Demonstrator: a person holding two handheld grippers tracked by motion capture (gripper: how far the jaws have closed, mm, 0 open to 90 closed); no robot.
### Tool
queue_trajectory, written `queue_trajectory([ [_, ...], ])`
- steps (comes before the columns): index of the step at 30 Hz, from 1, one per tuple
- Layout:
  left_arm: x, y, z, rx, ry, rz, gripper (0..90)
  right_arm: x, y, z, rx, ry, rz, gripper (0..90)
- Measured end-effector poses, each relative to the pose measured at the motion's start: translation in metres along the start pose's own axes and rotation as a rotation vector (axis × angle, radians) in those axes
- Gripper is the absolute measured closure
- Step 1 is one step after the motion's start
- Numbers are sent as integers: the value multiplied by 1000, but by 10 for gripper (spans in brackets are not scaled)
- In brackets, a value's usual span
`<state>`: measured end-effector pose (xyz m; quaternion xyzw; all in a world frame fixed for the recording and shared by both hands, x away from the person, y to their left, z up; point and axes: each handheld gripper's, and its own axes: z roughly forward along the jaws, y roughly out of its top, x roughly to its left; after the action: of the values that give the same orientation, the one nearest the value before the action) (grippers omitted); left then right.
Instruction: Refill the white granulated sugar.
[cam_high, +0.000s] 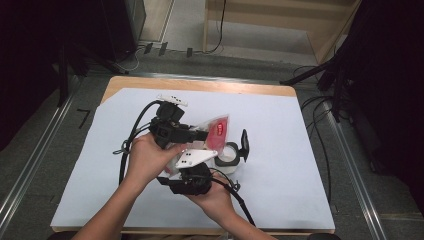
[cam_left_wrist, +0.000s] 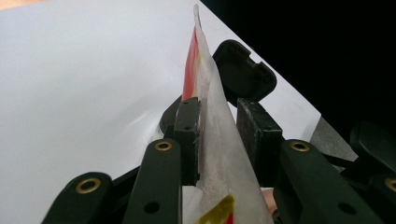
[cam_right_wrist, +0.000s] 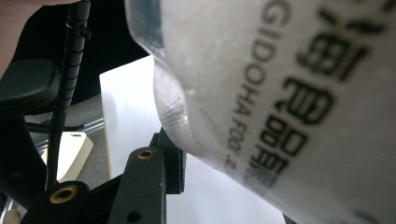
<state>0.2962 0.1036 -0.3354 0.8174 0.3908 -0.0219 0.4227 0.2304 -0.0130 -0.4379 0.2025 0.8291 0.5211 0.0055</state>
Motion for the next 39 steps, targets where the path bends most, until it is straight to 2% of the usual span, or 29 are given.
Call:
queue_trajectory([
  [16,0,2,1,12,0,-9,708,0,0,-1,4,3,8,626],
  [39,1,3,3,1,-11,-13,707,-2,1,-2,7,6,11,627],
])
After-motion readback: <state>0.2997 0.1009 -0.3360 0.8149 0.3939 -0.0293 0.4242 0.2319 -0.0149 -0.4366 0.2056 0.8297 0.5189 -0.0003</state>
